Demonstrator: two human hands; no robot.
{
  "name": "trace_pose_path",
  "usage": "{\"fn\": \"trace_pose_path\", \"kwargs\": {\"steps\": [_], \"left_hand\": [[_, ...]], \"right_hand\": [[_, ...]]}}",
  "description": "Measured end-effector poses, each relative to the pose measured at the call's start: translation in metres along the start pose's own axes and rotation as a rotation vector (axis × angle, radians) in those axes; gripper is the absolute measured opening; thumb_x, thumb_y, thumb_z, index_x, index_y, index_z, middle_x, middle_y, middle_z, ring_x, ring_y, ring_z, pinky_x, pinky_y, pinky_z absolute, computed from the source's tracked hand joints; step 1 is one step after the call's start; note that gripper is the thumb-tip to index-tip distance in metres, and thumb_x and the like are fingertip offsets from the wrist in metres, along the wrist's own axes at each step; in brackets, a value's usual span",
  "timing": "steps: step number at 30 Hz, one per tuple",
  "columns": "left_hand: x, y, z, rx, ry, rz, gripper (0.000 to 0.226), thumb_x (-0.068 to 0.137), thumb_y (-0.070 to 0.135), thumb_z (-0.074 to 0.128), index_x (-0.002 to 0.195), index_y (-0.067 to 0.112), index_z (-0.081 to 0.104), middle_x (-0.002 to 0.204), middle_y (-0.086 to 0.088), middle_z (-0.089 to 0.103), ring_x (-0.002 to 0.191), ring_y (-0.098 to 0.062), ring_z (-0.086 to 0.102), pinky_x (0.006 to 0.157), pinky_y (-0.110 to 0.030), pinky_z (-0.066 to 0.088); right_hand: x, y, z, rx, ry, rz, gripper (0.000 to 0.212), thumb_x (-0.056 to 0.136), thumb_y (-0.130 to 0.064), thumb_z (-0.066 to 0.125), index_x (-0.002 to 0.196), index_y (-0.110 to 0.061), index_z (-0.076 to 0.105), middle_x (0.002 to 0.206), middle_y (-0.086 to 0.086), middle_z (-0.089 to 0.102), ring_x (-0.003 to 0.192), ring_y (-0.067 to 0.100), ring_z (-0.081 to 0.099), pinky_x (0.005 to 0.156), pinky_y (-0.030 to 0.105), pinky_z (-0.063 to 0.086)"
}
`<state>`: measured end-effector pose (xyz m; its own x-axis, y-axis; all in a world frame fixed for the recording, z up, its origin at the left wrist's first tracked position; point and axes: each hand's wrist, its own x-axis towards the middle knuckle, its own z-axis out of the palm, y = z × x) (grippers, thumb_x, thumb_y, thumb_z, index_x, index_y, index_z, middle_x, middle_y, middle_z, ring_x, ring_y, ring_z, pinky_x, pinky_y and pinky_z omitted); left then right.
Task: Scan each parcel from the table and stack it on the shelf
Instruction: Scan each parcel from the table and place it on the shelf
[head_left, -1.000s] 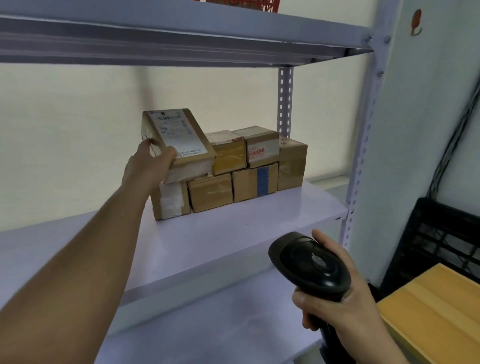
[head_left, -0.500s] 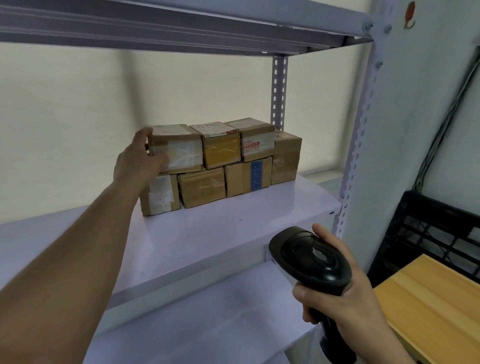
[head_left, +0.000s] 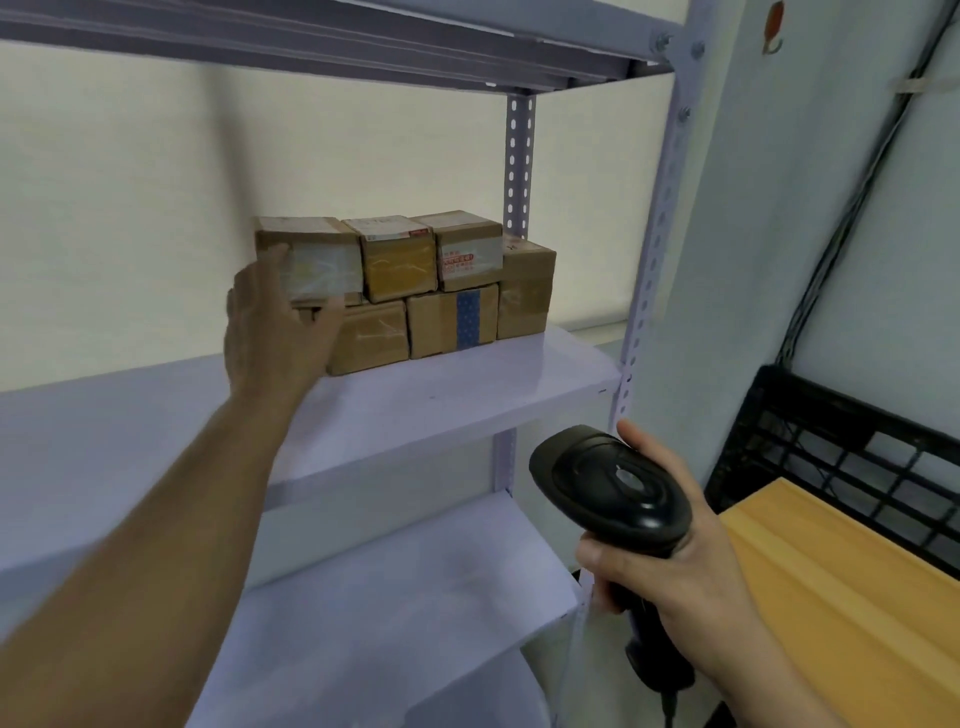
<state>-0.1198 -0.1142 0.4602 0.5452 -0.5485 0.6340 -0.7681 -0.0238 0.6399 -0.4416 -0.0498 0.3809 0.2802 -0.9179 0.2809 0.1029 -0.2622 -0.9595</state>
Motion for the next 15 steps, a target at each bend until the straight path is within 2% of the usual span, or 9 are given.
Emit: {"fn": "trace_pose_path", "kwargs": {"steps": [4, 9, 12, 15], "left_hand": [[-0.088, 0.031, 0.025, -0.051, -0.109, 0.121, 0.058, 0.089, 0.03, 0.065, 0.139, 0.016, 0.042, 0.141, -0.007, 0.044, 0.127, -0.024, 0.04, 0.097, -0.039, 0.037], [-0.204, 0.081, 0.07, -0.153, -0.293, 0.092, 0.057, 0.087, 0.025, 0.069, 0.137, 0.011, 0.045, 0.136, -0.008, 0.048, 0.123, -0.024, 0.043, 0.1, -0.033, 0.035], [-0.261, 0.114, 0.092, -0.186, -0.397, 0.082, 0.057, 0.086, 0.025, 0.07, 0.136, 0.01, 0.046, 0.135, -0.007, 0.049, 0.124, -0.023, 0.044, 0.099, -0.025, 0.03], [-0.309, 0.148, 0.11, -0.189, -0.474, 0.081, 0.059, 0.086, 0.03, 0.069, 0.137, 0.015, 0.045, 0.136, -0.003, 0.048, 0.126, -0.021, 0.043, 0.1, -0.024, 0.029]], "right_hand": [[-0.027, -0.006, -0.032, 0.0, -0.003, -0.004, 0.091, 0.067, 0.015, 0.078, 0.119, -0.056, 0.057, 0.094, 0.015, 0.067, 0.047, 0.032, 0.057, 0.047, 0.033, 0.049], [-0.064, -0.009, -0.086, -0.009, 0.022, 0.004, 0.088, 0.063, 0.001, 0.082, 0.125, -0.054, 0.052, 0.098, 0.009, 0.069, 0.048, 0.028, 0.058, 0.046, 0.033, 0.049], [-0.091, -0.01, -0.125, -0.033, 0.059, 0.016, 0.087, 0.062, -0.004, 0.081, 0.126, -0.054, 0.051, 0.099, 0.013, 0.065, 0.05, 0.023, 0.06, 0.047, 0.031, 0.049], [-0.118, -0.015, -0.164, -0.071, 0.104, 0.019, 0.087, 0.061, -0.007, 0.081, 0.129, -0.051, 0.049, 0.104, 0.017, 0.063, 0.054, 0.02, 0.062, 0.048, 0.031, 0.051]]}}
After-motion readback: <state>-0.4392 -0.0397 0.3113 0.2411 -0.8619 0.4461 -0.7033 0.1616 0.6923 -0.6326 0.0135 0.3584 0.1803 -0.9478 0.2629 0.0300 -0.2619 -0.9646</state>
